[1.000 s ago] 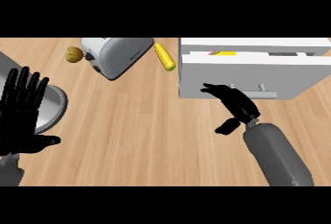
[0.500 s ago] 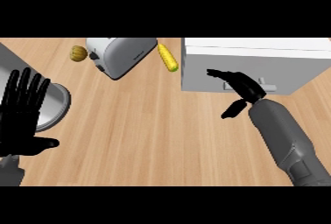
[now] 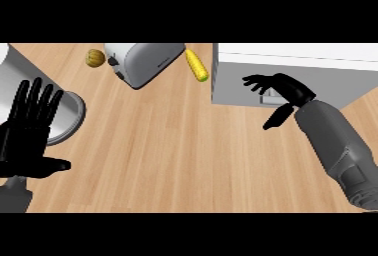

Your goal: Pick up the cup, place it into the drawer and close the drawer

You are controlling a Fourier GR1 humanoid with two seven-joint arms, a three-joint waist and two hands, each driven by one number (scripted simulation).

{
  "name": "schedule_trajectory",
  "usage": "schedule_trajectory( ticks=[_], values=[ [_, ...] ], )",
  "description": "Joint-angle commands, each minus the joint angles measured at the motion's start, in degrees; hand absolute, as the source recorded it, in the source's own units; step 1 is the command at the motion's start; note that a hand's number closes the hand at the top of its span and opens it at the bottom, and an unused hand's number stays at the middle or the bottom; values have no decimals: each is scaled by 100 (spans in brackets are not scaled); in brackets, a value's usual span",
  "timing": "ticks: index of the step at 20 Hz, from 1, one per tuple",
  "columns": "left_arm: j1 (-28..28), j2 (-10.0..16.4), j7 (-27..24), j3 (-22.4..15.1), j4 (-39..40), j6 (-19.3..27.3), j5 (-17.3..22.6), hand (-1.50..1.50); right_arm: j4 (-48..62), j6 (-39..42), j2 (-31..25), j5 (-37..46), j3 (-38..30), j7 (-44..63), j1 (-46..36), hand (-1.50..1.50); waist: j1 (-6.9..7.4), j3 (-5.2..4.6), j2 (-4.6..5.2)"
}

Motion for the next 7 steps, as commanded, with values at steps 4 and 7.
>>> schedule_trajectory(
  ticks=[4,7],
  values=[
    [-125,-118,-66,-38,149,66,-173,-150,638,-375,-253,35,-257,504,-378,-150,99,72,255],
    [-200,-165,-62,7,197,178,-202,-150,704,-194,-376,23,-282,439,-526,-150,70,71,233]
  ],
)
